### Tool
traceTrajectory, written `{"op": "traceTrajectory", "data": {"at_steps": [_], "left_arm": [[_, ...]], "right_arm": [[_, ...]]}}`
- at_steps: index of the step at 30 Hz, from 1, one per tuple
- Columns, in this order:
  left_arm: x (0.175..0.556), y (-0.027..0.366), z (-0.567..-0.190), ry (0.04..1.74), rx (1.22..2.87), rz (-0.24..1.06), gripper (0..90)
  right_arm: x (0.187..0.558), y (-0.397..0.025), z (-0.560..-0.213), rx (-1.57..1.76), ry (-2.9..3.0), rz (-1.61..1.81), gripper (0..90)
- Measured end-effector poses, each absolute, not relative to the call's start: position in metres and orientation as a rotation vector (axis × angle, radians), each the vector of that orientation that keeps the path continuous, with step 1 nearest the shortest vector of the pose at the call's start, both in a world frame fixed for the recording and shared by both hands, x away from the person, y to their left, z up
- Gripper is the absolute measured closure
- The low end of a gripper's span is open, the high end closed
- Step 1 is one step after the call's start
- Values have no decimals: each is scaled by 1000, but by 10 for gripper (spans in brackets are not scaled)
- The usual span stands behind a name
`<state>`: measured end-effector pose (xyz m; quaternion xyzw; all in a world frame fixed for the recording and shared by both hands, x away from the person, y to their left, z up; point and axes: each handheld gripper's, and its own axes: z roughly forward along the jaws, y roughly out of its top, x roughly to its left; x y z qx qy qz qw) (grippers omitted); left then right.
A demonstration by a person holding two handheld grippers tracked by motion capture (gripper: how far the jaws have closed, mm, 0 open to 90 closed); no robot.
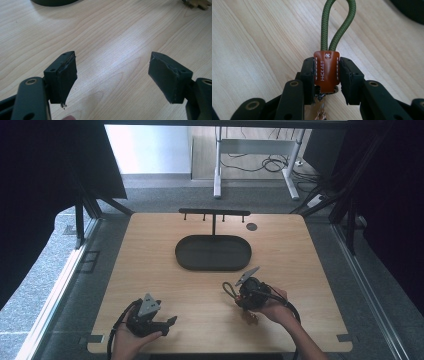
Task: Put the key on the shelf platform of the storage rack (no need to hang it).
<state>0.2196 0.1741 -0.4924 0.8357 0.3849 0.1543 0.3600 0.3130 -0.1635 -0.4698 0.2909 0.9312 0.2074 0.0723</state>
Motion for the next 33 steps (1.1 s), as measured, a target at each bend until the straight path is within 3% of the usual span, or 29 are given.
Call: {"op": "traceTrajectory", "data": {"at_steps": [11, 33], "left_arm": [[220, 173, -493, 988, 2157, 395, 234], [220, 176, -491, 994, 2143, 406, 235]], "right_arm": [[311, -170, -443, 849, 2766, 634, 667], [316, -176, -421, 845, 2732, 655, 667]]}}
